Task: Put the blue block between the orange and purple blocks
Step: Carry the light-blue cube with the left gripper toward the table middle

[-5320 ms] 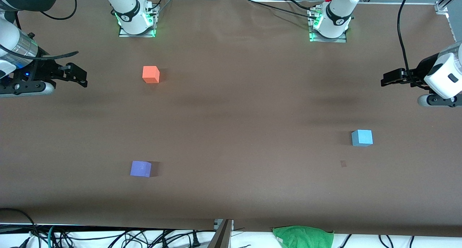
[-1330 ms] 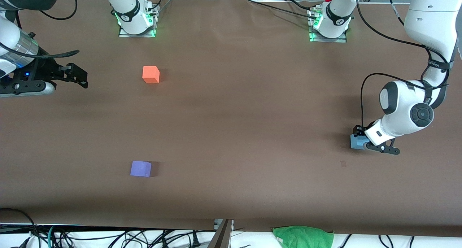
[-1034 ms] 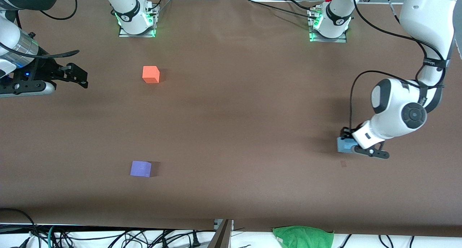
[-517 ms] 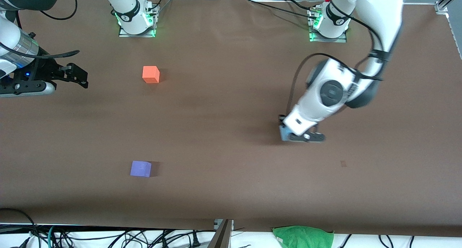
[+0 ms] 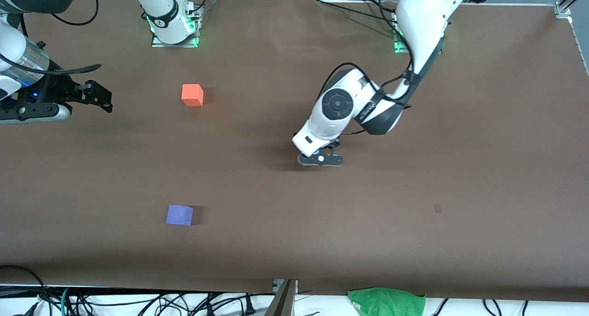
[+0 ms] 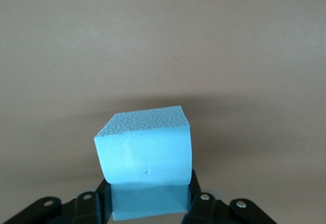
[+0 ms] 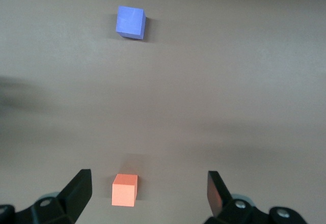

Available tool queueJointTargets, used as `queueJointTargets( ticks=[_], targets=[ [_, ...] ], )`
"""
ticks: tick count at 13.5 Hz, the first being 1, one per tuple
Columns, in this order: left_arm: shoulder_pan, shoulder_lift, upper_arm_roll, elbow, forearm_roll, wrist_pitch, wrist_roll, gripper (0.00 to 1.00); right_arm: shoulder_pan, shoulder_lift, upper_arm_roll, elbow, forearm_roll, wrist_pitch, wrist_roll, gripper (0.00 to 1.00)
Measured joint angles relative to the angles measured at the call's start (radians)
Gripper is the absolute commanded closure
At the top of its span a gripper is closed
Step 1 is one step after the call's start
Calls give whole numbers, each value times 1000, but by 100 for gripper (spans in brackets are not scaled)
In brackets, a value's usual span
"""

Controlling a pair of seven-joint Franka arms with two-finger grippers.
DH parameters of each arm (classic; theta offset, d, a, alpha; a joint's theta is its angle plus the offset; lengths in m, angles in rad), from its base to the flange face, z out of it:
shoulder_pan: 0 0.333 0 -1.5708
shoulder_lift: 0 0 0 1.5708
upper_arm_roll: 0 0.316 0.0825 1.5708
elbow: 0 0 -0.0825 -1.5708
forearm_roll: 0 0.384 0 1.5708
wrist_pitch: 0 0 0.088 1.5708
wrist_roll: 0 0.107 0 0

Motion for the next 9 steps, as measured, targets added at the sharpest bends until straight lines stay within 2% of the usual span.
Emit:
queueJointTargets(
  ticks=[4, 6, 8, 9],
  targets=[
    [-77, 77, 2, 75, 0, 0, -121, 64, 0, 0, 0, 0, 0, 0, 0, 0],
    [-128, 116, 19, 110, 0, 0, -171, 57, 0, 0, 0, 0, 0, 0, 0, 0],
    [-184, 147, 73, 125, 0, 18, -198, 31, 0, 1, 0, 0, 0, 0, 0, 0],
    [-204, 161, 95, 130, 0, 36, -205, 0, 0, 2, 0, 0, 0, 0, 0, 0]
  ],
)
